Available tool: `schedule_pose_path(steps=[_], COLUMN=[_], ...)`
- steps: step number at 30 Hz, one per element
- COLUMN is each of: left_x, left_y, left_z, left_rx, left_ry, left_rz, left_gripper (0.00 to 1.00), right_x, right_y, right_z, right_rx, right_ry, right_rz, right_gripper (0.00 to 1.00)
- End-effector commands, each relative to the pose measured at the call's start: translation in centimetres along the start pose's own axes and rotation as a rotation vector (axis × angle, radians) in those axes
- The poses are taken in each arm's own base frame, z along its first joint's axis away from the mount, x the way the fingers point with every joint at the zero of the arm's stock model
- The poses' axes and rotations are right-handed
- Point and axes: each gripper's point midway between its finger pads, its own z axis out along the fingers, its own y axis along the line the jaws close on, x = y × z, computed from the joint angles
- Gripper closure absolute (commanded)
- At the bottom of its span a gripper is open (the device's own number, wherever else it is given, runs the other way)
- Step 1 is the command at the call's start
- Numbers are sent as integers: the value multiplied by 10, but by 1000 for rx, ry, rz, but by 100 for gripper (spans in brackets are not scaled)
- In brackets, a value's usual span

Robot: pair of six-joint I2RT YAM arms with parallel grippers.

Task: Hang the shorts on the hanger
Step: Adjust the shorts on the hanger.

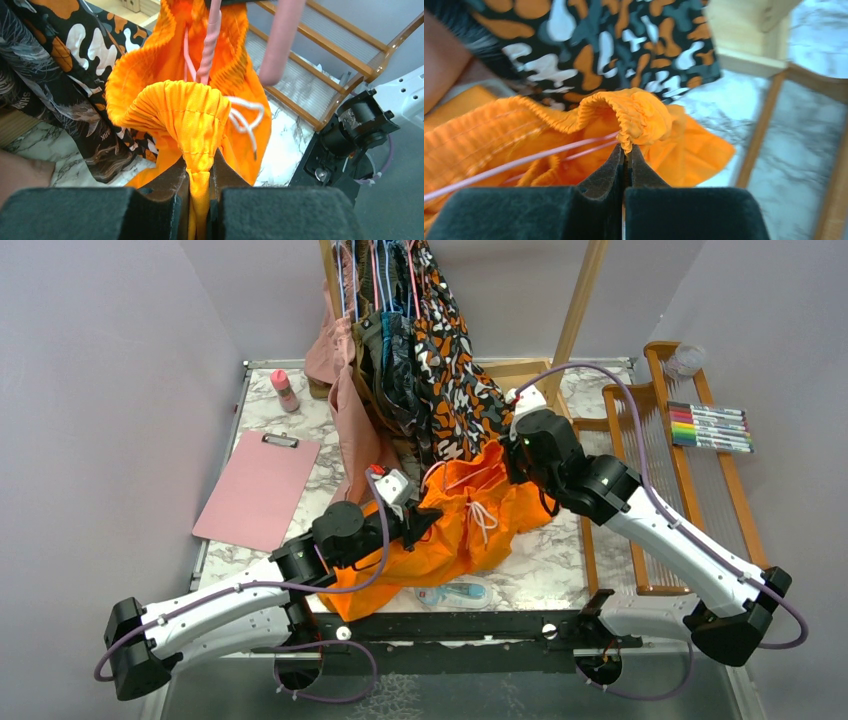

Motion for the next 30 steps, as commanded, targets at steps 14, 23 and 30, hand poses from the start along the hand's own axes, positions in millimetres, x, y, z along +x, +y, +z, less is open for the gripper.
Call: schedule_pose_path(steps=[14,23,30], left_x=[-67,-54,-60], left_y=[-21,-22,-17], left_z=[-26,-3,14], left_rx=[71,75,39], left_ry=[-113,-71,-102], left_rz=[19,9,16], left_gripper=[100,100,100], right_x=[-25,-26,-15], right_y=[-38,2,32], right_z=[-6,-7,-15], right_rx=[204,-6,-125], right_ry=[-24,24,96], right_rz=[-103,-46,-12], right_gripper=[99,99,99])
